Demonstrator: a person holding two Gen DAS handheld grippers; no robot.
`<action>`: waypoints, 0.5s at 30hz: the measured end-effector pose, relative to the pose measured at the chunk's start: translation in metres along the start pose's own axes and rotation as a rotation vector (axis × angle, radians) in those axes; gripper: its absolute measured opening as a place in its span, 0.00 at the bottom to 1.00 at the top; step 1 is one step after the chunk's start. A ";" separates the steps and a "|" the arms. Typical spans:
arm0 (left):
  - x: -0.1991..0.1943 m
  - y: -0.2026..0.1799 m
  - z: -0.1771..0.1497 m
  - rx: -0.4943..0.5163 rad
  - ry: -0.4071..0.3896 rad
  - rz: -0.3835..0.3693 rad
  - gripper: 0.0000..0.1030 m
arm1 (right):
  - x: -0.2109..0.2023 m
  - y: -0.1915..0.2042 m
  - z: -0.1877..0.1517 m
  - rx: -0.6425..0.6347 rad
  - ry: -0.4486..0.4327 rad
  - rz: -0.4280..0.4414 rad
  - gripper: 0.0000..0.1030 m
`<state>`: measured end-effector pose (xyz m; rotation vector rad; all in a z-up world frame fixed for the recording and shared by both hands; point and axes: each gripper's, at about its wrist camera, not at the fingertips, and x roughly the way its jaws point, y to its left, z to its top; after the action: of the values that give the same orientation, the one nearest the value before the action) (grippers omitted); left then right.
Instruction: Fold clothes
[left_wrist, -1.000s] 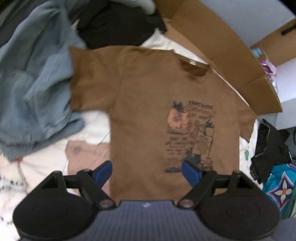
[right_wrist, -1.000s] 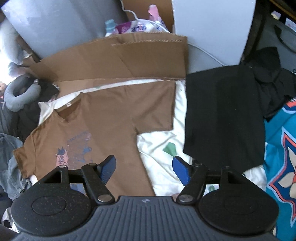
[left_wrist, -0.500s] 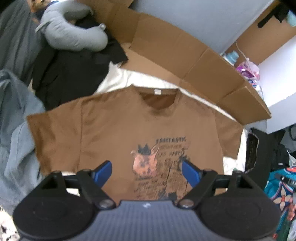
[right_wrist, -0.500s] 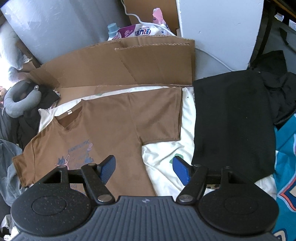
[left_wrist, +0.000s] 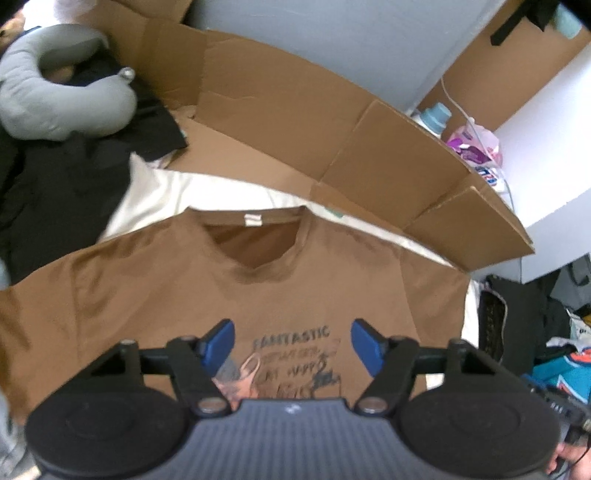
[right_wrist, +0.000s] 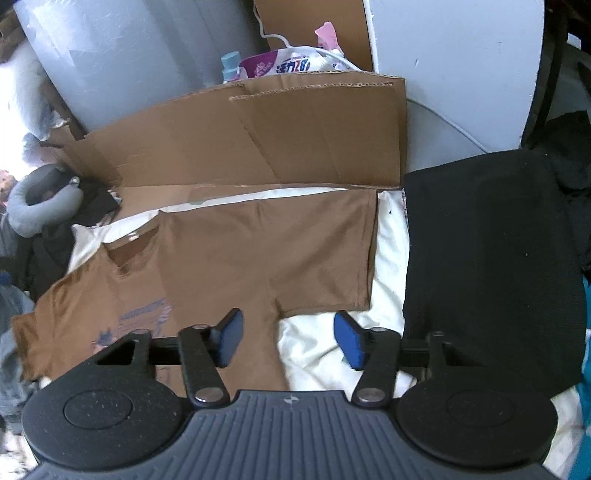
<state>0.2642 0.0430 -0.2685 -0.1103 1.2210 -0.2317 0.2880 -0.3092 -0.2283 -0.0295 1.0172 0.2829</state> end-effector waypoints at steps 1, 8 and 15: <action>0.011 0.000 0.002 0.000 -0.008 0.001 0.62 | 0.008 -0.001 -0.001 -0.009 -0.005 -0.002 0.48; 0.087 0.016 0.011 0.001 -0.007 0.068 0.37 | 0.080 -0.003 -0.004 -0.057 -0.029 -0.010 0.34; 0.149 0.018 0.011 0.021 -0.040 0.035 0.36 | 0.161 -0.012 -0.001 -0.104 -0.088 -0.036 0.33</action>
<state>0.3250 0.0249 -0.4049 -0.0749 1.1792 -0.2102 0.3694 -0.2852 -0.3654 -0.1283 0.9132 0.3009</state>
